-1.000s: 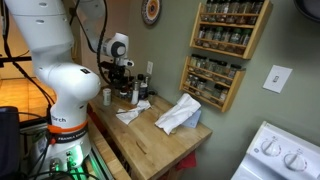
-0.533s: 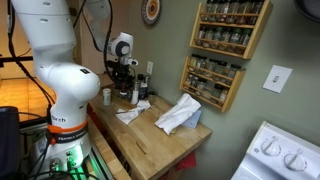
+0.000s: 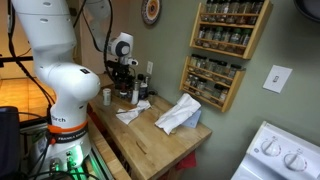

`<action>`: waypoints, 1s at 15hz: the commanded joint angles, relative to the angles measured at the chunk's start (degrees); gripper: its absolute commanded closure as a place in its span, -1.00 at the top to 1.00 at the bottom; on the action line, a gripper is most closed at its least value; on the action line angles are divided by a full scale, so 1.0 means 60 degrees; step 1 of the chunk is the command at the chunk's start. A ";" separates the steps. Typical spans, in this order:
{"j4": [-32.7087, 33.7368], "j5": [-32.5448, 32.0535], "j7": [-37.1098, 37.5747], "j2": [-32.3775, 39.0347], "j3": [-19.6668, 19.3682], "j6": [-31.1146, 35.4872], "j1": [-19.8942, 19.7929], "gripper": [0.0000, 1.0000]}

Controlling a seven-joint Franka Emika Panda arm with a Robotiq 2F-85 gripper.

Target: Remove the white container from the wooden rack, put it on the counter, move the clear black pepper container to the left and then put the white container on the right side of the clear black pepper container

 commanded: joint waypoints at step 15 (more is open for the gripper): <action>0.1512 -0.0013 -0.0192 0.2099 0.0279 -0.0398 0.0030 1.00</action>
